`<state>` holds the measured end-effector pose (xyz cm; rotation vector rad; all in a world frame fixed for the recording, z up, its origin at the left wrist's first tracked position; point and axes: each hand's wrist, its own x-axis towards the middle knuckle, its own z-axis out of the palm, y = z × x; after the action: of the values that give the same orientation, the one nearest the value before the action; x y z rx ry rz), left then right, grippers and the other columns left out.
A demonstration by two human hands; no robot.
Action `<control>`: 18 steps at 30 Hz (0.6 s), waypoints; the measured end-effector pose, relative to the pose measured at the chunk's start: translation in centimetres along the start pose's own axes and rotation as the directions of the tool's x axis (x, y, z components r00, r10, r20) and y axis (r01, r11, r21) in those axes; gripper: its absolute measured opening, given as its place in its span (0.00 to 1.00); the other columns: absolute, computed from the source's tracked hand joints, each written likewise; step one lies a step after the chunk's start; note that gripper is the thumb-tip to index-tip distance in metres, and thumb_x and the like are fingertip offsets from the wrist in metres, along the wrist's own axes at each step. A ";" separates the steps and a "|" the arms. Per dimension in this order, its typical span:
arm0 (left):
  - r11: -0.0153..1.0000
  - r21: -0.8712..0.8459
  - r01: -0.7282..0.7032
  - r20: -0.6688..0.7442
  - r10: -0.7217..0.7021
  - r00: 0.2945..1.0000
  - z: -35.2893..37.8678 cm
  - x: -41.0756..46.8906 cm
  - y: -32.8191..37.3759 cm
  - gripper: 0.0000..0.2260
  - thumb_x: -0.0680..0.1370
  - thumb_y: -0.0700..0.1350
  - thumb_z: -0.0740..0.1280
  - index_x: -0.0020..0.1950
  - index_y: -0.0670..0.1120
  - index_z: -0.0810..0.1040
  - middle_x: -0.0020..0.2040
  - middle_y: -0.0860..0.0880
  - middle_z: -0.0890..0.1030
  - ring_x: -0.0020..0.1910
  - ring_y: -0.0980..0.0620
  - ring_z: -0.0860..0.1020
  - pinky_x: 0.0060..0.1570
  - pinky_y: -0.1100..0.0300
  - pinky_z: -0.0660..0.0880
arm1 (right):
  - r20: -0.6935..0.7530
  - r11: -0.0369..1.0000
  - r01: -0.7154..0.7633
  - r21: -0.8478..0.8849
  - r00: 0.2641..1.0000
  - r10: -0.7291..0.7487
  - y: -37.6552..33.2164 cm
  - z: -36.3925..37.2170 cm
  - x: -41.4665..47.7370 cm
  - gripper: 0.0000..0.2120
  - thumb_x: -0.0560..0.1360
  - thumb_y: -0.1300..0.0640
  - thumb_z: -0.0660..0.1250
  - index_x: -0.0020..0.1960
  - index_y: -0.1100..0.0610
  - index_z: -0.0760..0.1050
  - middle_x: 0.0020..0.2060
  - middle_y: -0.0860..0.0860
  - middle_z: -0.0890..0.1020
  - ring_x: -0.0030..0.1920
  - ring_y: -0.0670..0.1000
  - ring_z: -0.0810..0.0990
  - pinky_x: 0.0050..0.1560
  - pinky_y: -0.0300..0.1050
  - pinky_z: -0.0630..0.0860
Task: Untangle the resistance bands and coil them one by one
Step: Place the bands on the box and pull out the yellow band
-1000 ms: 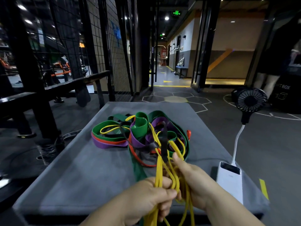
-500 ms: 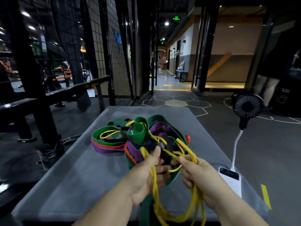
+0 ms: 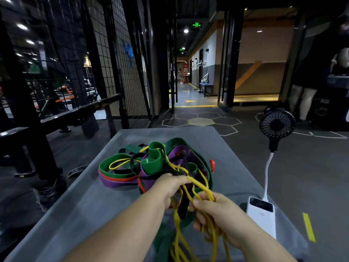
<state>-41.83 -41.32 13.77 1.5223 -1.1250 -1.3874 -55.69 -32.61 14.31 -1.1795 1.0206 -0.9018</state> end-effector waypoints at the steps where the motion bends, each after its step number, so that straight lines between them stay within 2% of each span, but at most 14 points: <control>1: 0.999 0.001 -0.032 -0.004 0.032 0.999 0.0 0.4 0.2 0.13 0.67 0.45 0.78 0.39 0.46 0.74 0.36 0.47 0.77 0.37 0.50 0.75 0.41 0.58 0.72 | 0.003 1.000 -0.021 0.012 1.000 0.021 0.0 -0.1 0.1 0.09 0.80 0.64 0.61 0.42 0.64 0.75 0.26 0.56 0.72 0.29 0.55 0.76 0.31 0.42 0.74; 3: 0.998 0.027 -0.065 -0.035 0.066 0.997 -0.1 0.4 1.3 0.12 0.64 0.46 0.78 0.35 0.44 0.76 0.31 0.47 0.77 0.34 0.49 0.74 0.35 0.62 0.72 | -0.004 0.999 -0.040 0.002 0.999 0.040 0.0 -0.4 0.4 0.09 0.80 0.63 0.62 0.43 0.63 0.76 0.27 0.56 0.74 0.27 0.54 0.75 0.33 0.45 0.74; 4: 0.997 0.021 -0.070 -0.056 0.071 0.996 -0.2 0.4 1.9 0.12 0.63 0.48 0.77 0.37 0.43 0.78 0.32 0.46 0.78 0.34 0.48 0.74 0.35 0.61 0.71 | -0.015 0.999 -0.039 -0.004 0.999 0.039 -0.1 -0.5 0.5 0.09 0.80 0.63 0.62 0.43 0.62 0.77 0.27 0.55 0.74 0.25 0.53 0.73 0.33 0.46 0.75; 6: 0.995 -0.044 -0.084 -0.110 0.079 0.991 -0.7 0.9 3.0 0.12 0.65 0.48 0.75 0.41 0.42 0.78 0.37 0.44 0.79 0.35 0.47 0.75 0.38 0.59 0.70 | -0.058 1.000 -0.024 0.006 0.998 0.024 -0.4 -0.8 0.8 0.09 0.80 0.63 0.61 0.44 0.63 0.78 0.26 0.54 0.72 0.22 0.50 0.68 0.30 0.44 0.75; 8: 0.979 -0.139 -0.151 -0.173 0.126 0.977 -1.2 1.5 4.3 0.06 0.70 0.44 0.73 0.40 0.44 0.77 0.39 0.44 0.78 0.40 0.45 0.75 0.43 0.56 0.70 | -0.135 0.999 0.006 0.035 0.991 -0.002 -0.6 -1.1 1.3 0.10 0.81 0.62 0.61 0.48 0.65 0.79 0.23 0.51 0.69 0.21 0.48 0.63 0.26 0.42 0.71; 10: 0.951 -0.212 -0.227 -0.184 0.190 0.964 -1.6 1.7 6.1 0.05 0.70 0.42 0.72 0.39 0.45 0.77 0.39 0.45 0.78 0.44 0.45 0.75 0.46 0.54 0.70 | -0.208 0.994 0.037 0.100 0.978 -0.016 -0.9 -1.3 1.9 0.10 0.81 0.59 0.62 0.54 0.65 0.77 0.23 0.50 0.67 0.21 0.48 0.61 0.26 0.42 0.67; 12: 0.896 -0.311 -0.318 -0.159 0.280 0.947 -1.7 1.8 8.3 0.05 0.70 0.40 0.72 0.39 0.44 0.77 0.37 0.45 0.80 0.39 0.45 0.77 0.40 0.61 0.73 | -0.256 0.981 0.127 0.149 0.963 -0.086 -1.6 -1.5 2.3 0.10 0.81 0.56 0.61 0.56 0.60 0.78 0.23 0.51 0.66 0.22 0.48 0.61 0.26 0.42 0.65; 14: 0.835 -0.356 -0.418 -0.132 0.398 0.908 -1.7 0.9 11.0 0.08 0.73 0.36 0.69 0.37 0.45 0.76 0.32 0.47 0.80 0.31 0.50 0.77 0.30 0.66 0.73 | -0.301 0.955 0.240 0.173 0.936 -0.181 -2.6 -1.4 2.6 0.10 0.82 0.56 0.61 0.52 0.56 0.80 0.23 0.52 0.66 0.22 0.49 0.61 0.25 0.42 0.64; 16: 0.778 -0.364 -0.512 -0.097 0.515 0.852 -1.7 -0.2 13.2 0.10 0.75 0.33 0.68 0.37 0.46 0.75 0.29 0.50 0.80 0.30 0.52 0.77 0.32 0.64 0.73 | -0.342 0.930 0.329 0.166 0.904 -0.259 -3.6 -1.5 2.9 0.11 0.82 0.57 0.59 0.51 0.57 0.80 0.21 0.53 0.66 0.21 0.49 0.60 0.23 0.41 0.64; 18: 0.758 -0.364 -0.541 -0.053 0.563 0.825 -1.7 -0.7 14.1 0.11 0.75 0.32 0.67 0.38 0.45 0.74 0.29 0.50 0.80 0.28 0.54 0.79 0.29 0.65 0.73 | -0.379 0.920 0.362 0.151 0.881 -0.285 -4.1 -1.7 3.2 0.10 0.82 0.58 0.59 0.52 0.60 0.78 0.21 0.53 0.66 0.20 0.49 0.61 0.21 0.40 0.65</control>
<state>-41.63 -45.06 27.52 0.7881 -1.1520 -1.1408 -56.47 -36.80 17.72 -1.0393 0.9852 -1.4973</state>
